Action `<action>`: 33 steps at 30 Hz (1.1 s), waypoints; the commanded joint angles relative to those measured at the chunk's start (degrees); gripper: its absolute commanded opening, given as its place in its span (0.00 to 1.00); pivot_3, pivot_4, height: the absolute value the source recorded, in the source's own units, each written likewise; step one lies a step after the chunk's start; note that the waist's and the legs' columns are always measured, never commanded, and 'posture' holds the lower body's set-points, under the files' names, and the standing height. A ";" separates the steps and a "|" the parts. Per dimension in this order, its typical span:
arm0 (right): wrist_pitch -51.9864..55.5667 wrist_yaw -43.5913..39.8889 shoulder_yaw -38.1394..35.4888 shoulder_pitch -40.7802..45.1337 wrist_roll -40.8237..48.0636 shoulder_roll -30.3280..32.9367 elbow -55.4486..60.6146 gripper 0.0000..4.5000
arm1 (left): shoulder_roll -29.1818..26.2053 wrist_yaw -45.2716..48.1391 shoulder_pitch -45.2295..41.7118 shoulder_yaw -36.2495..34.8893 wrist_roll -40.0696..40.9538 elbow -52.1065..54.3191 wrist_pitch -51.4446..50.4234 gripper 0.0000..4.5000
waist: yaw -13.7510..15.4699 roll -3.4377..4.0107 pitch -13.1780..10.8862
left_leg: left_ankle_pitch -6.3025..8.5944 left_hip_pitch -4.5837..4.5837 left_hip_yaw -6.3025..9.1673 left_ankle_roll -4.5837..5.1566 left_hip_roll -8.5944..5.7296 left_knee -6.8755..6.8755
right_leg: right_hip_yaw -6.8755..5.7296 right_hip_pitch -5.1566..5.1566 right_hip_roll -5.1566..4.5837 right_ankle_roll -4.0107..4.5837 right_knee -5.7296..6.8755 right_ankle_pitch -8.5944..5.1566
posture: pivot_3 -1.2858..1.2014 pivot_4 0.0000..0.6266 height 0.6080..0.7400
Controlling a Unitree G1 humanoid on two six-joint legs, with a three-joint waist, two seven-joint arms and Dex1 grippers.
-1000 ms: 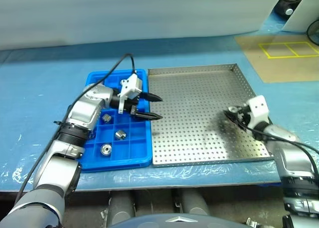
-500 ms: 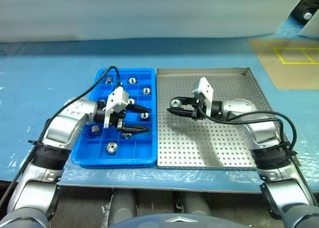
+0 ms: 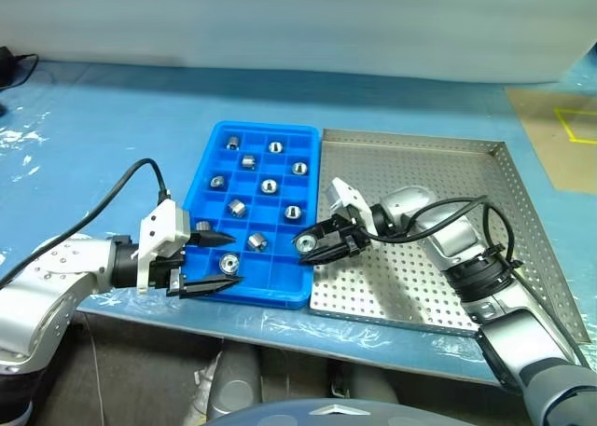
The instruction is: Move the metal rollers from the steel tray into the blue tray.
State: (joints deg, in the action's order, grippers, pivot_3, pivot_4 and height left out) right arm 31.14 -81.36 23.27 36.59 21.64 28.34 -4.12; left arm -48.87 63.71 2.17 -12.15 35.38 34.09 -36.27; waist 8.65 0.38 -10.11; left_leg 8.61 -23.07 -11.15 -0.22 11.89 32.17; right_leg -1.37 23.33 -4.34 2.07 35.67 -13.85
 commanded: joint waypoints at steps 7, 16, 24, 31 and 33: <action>-4.00 -2.36 1.90 2.21 -2.72 -3.38 -5.46 0.37 | -1.41 -4.52 3.89 -4.43 4.07 6.28 -1.42 0.78 | 1.66 -0.01 0.01 | -0.01 -0.02 0.03 -0.02 0.01 -0.01 | 0.00 0.03 0.01 -0.01 0.00 -0.01 | 0.67 0.24 1.00; -1.38 -2.97 0.99 1.78 -2.64 -1.84 -4.65 0.81 | -1.33 -5.01 -0.27 -0.30 3.55 3.61 -0.23 0.78 | 1.72 -0.03 0.03 | -0.03 0.03 0.04 -0.06 0.00 0.00 | 0.02 -0.01 0.01 -0.02 0.03 0.00 | 0.64 0.24 1.00; -2.16 3.78 -5.75 1.89 -2.12 -0.88 -3.01 0.81 | 1.64 -5.30 -10.72 7.11 -0.78 -4.88 3.92 0.78 | 1.56 -0.02 0.04 | -0.12 0.05 0.03 -0.20 -0.02 0.02 | 0.04 -0.01 0.02 -0.02 0.11 0.00 | 0.59 0.24 1.00; 0.08 12.18 -15.58 -0.80 -0.11 3.24 5.52 0.81 | 8.72 -1.75 -25.62 15.81 -6.74 -20.33 10.73 0.78 | -0.03 -0.05 0.06 | -0.27 0.01 -0.04 -0.43 -0.03 0.09 | 0.07 0.01 0.06 -0.03 0.19 0.02 | 0.52 0.24 1.00; -0.65 16.45 -18.54 -2.40 -1.02 3.80 5.47 0.81 | 12.12 -2.36 -30.08 18.09 -10.39 -28.14 14.61 0.78 | -0.74 -0.08 0.08 | -0.27 0.01 -0.08 -0.43 -0.05 0.12 | 0.08 0.00 0.08 -0.04 0.19 0.03 | 0.50 0.24 1.00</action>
State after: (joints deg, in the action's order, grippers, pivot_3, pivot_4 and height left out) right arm 31.03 -68.43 8.14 35.38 20.42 31.68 -0.13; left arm -38.28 61.39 -25.20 4.56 28.06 11.01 -25.61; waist 7.92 0.31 -10.02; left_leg 8.33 -23.05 -11.23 -0.65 11.82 32.31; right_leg -1.29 23.31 -4.26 2.04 35.88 -13.83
